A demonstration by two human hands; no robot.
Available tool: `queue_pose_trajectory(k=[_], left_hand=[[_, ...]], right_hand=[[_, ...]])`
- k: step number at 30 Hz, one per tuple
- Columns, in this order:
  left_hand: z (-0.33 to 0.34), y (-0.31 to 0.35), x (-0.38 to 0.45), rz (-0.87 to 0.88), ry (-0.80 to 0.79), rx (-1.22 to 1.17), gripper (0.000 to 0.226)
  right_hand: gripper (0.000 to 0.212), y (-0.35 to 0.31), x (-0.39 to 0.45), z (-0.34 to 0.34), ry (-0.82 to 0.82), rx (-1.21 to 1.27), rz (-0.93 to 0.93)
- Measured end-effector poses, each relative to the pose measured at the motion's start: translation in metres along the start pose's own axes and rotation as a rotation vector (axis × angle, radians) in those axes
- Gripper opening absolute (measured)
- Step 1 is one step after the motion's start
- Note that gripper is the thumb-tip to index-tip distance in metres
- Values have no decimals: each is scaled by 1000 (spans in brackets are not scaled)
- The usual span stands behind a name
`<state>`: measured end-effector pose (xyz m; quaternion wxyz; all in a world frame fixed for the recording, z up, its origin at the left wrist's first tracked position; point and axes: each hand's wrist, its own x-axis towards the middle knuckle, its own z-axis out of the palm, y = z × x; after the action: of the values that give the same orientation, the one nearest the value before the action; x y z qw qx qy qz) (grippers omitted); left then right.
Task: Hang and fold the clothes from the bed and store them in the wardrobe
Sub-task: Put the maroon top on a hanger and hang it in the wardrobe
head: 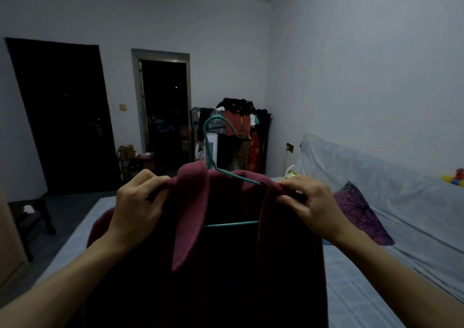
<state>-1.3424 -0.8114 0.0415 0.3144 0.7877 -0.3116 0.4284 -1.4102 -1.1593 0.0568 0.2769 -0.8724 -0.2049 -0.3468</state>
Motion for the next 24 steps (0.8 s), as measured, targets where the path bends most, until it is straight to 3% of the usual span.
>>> queue_pose_trajectory(k=[6,9,12,17,21,24], left_hand=[[-13,-2,-18,50,-84,14,20],[-15,0,-26,96,-150,46,18],[-18,-1,-33,30,-138,39,18],[-24,-1,-33,-90,11,-28,19],[-30,2,-38,-88,18,-21,21],[-37,-4,-47,-105,24,-33,25]], right_hand=[[20,-14,6,24,110,-118,-152],[16,-32,17,28,194,-41,-147],[17,-47,29,22,287,33,-107],[14,-75,20,50,81,-8,-74],[7,-83,17,73,51,-123,-91],[6,-79,23,69,-15,-79,-107]])
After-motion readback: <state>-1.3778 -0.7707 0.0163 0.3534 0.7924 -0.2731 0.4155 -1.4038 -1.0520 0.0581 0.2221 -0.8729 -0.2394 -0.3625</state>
